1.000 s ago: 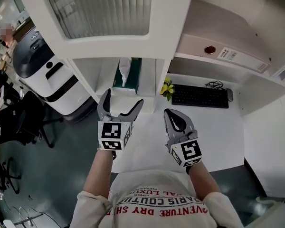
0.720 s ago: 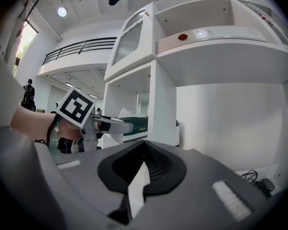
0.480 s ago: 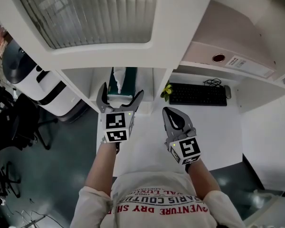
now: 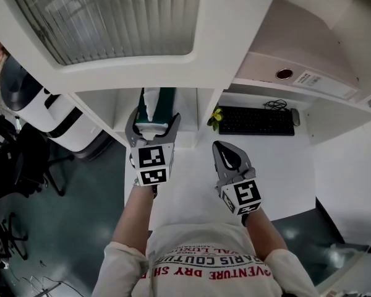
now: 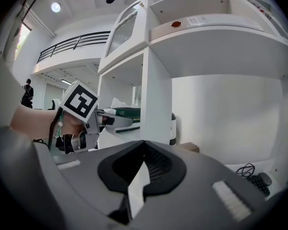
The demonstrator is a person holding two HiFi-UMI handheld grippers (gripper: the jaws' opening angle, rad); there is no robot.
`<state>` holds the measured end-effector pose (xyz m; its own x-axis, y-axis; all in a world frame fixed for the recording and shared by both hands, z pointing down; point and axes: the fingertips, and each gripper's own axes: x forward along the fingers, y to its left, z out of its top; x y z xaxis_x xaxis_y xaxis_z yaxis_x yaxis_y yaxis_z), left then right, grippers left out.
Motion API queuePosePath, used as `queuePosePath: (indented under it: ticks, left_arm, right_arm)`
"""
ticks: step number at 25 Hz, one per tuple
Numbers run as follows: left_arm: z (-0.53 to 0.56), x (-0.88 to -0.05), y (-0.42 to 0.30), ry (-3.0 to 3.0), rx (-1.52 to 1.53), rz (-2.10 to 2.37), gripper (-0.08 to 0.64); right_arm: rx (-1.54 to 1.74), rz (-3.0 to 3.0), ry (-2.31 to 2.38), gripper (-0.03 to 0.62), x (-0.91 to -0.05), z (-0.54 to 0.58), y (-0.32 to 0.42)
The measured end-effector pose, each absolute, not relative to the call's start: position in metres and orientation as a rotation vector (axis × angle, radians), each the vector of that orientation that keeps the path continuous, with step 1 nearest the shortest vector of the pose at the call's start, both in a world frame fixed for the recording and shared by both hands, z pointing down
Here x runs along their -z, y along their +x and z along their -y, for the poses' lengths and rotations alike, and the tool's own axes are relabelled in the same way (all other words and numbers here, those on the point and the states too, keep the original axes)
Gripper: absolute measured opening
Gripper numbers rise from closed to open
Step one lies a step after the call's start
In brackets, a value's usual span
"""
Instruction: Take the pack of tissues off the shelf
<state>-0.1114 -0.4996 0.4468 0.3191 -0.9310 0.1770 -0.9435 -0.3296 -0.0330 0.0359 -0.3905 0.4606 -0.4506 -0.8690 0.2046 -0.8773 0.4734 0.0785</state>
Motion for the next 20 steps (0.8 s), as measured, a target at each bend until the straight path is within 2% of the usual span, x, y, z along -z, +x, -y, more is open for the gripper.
queuePosePath:
  ticks: [10, 20]
  left_arm:
    - [0.473, -0.417, -0.12, 2.592, -0.143, 1.803, 0.447]
    - [0.398, -0.39, -0.115, 2.723, -0.12, 1.731, 0.448]
  right_arm:
    - [-0.037, 2.49, 1.526, 0.002, -0.458, 0.373, 0.042]
    - [-0.017, 2.534, 1.514, 0.002, -0.447, 0.335, 0.045]
